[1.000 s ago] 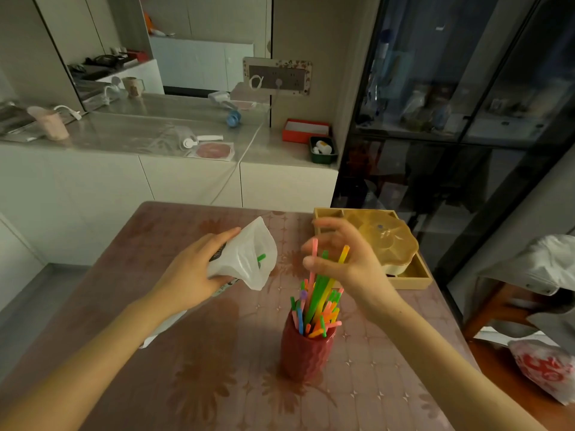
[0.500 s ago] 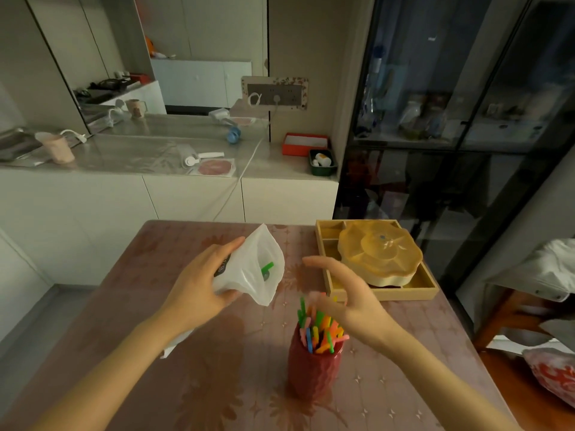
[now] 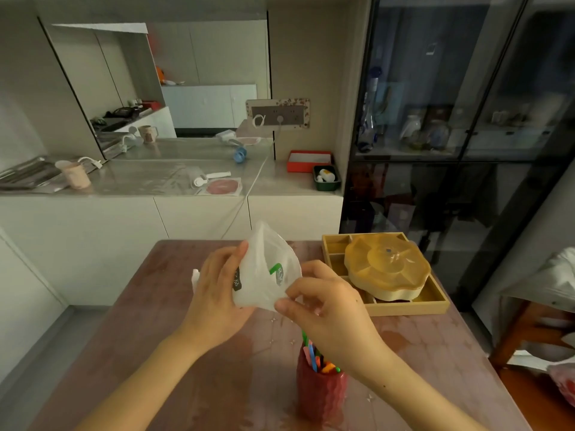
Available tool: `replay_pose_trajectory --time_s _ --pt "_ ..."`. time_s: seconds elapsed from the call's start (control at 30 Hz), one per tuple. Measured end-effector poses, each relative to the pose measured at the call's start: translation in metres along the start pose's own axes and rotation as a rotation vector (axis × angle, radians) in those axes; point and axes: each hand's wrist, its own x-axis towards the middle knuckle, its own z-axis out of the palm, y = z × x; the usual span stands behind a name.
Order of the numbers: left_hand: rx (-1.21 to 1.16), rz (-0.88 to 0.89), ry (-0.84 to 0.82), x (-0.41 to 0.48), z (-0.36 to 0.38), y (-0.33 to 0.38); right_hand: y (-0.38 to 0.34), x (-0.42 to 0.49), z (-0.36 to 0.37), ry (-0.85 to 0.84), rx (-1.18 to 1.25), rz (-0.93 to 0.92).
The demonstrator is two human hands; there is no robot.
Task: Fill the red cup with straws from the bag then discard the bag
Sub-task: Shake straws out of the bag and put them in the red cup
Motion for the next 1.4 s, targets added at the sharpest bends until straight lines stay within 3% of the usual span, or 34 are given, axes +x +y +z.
replay_pose_trajectory --time_s 0.07,0.2,0.27,0.4,0.5,0.73,0.87,1.0,1.4 --pt "0.0 -0.034 0.023 -0.001 0.003 0.007 -0.002 -0.001 0.0 -0.037 0.123 0.026" --pt "-0.084 -0.207 -0.013 0.003 0.006 0.012 -0.005 -0.003 -0.003 0.007 0.13 0.001" --pt "-0.068 -0.204 -0.023 0.006 0.005 0.01 -0.005 -0.005 -0.009 0.054 0.238 0.039" --pt "0.242 0.126 -0.129 0.027 -0.006 -0.001 0.002 0.002 -0.016 0.221 0.877 0.448" --pt "0.506 0.409 -0.225 0.061 -0.022 0.004 0.019 0.015 -0.014 0.2 1.263 0.784" --pt "0.885 1.001 -0.34 0.146 -0.058 0.036 0.026 0.036 -0.005 0.018 1.858 0.983" --pt "1.024 1.164 -0.435 0.163 -0.063 0.055 0.024 0.04 -0.001 -0.032 1.954 0.985" --pt "1.138 1.149 -0.508 0.168 -0.065 0.059 0.026 0.042 0.001 -0.031 1.961 0.956" --pt "1.285 1.109 -0.506 0.153 -0.056 0.057 0.023 0.044 0.006 -0.166 1.893 0.951"
